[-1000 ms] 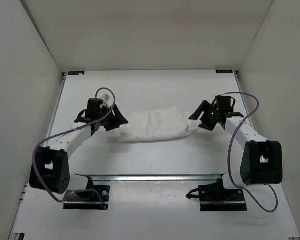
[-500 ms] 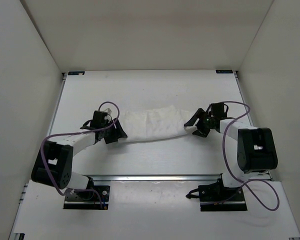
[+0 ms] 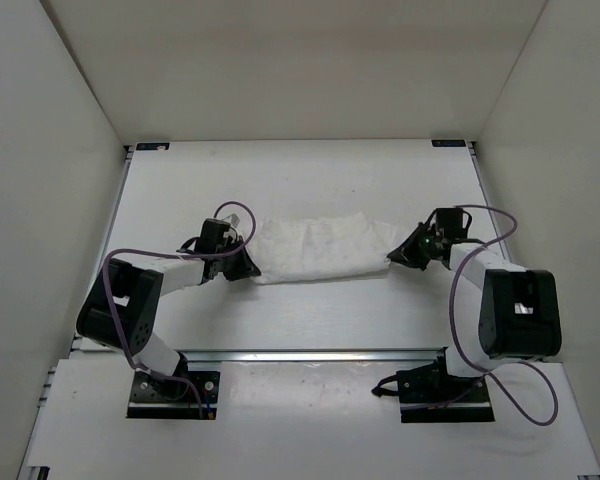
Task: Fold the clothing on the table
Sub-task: Fold the skirt
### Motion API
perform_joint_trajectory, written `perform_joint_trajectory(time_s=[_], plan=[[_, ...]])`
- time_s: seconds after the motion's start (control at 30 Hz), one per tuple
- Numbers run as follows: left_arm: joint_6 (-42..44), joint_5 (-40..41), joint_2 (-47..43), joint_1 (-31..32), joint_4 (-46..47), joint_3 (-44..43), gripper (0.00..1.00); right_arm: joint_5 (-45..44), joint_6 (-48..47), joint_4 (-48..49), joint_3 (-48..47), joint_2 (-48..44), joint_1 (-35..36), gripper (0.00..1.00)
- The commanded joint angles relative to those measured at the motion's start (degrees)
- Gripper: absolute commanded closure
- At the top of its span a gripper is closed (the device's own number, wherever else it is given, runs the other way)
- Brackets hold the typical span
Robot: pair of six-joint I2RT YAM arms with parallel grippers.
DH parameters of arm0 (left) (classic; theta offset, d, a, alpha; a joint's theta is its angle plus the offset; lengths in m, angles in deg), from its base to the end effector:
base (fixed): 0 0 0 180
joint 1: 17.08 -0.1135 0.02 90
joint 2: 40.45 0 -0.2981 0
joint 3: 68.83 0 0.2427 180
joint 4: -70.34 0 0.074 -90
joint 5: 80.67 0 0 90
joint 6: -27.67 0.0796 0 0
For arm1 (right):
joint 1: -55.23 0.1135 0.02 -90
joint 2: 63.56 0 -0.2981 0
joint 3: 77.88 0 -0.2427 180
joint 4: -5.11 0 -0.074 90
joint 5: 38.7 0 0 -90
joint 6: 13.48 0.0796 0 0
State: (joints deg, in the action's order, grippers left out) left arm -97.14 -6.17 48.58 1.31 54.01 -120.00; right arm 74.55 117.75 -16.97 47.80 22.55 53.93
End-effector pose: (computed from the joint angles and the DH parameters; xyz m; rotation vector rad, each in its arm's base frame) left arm 0.2730 -0.1132 0.1404 -0.2596 2.6044 -0.6964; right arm 0.2935 0.0248 0.1642 0.7730 2.4627 0.7848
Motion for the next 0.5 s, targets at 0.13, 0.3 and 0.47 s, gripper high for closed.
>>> perform_joint_trajectory(time_s=[0.13,0.3,0.47], plan=[[-0.34,1.71,2.28,2.87,1.31,0.12,1.0,2.57,-15.74,-8.39,-19.46,-4.1,6.12,1.0],[-2.01,2.41,1.94,3.32,4.48,1.0,1.0,1.99,-18.46,-11.21,-32.13,1.15,19.81,1.0],[-2.89,2.68,2.11,2.97,5.71,1.53,1.0,1.89,-15.05,-5.7,-35.23,6.53,30.72,0.99]])
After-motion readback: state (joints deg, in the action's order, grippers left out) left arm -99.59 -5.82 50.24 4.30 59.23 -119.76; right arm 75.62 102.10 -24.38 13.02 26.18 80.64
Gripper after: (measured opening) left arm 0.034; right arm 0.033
